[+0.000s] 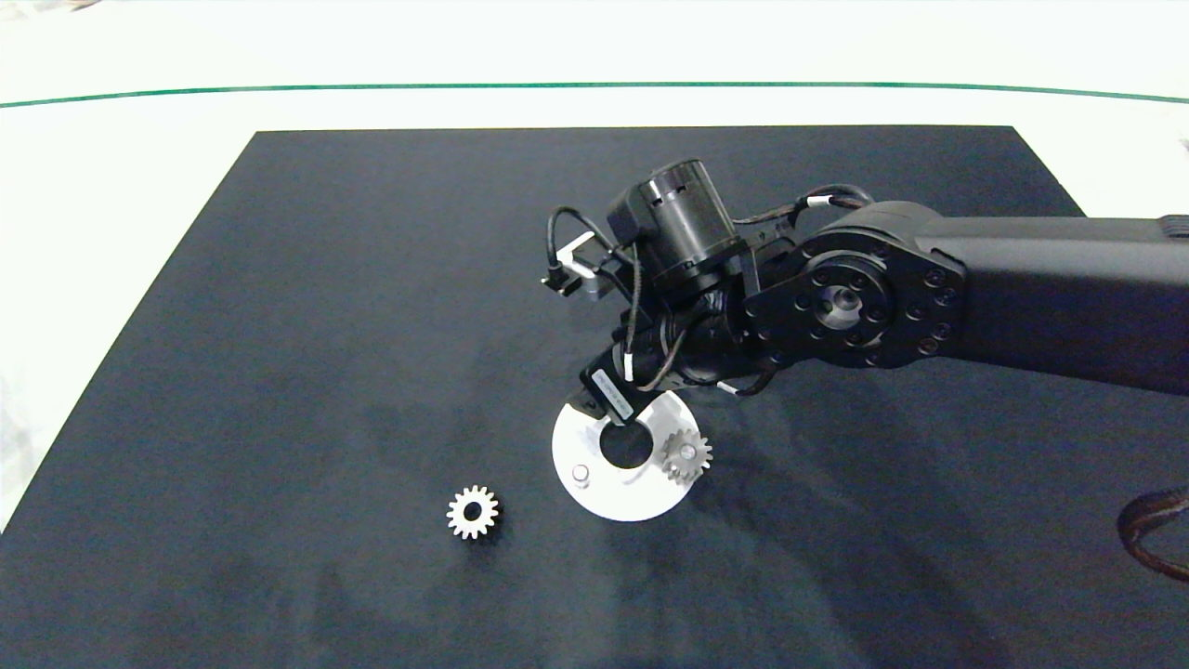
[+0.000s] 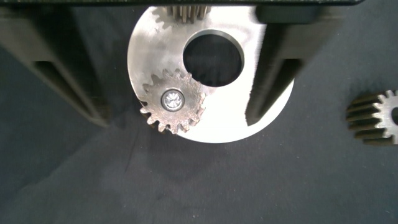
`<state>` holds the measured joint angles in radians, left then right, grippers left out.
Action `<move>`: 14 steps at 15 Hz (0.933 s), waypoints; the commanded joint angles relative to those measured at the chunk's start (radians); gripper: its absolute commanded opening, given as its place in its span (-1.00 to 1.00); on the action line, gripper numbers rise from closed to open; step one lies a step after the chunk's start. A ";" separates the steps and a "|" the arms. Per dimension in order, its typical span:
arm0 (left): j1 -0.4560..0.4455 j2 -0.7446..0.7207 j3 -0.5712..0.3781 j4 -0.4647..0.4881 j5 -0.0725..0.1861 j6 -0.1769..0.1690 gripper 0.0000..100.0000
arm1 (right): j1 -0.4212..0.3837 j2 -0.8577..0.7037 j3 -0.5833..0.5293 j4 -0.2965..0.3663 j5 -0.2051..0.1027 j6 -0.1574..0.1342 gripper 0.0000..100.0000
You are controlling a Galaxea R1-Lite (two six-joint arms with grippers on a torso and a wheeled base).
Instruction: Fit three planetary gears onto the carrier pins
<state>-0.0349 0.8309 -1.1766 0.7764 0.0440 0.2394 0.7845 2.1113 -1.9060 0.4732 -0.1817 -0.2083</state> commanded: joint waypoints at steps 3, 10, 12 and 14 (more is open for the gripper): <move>0.000 0.001 0.000 0.004 0.000 0.001 1.00 | 0.002 -0.192 0.133 0.002 -0.004 -0.002 1.00; -0.005 0.019 -0.011 -0.035 -0.010 -0.080 1.00 | 0.019 -0.755 0.702 -0.140 -0.013 0.007 1.00; -0.077 0.070 -0.014 -0.088 -0.010 -0.080 1.00 | 0.018 -0.881 0.800 -0.169 -0.015 0.024 1.00; -0.108 0.132 -0.014 -0.229 -0.001 -0.072 1.00 | -0.017 -1.034 0.881 -0.171 -0.002 0.024 1.00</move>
<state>-0.1168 0.8972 -1.1896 0.5845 0.0389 0.1626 0.7928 1.2951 -1.1400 0.3198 -0.1909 -0.1881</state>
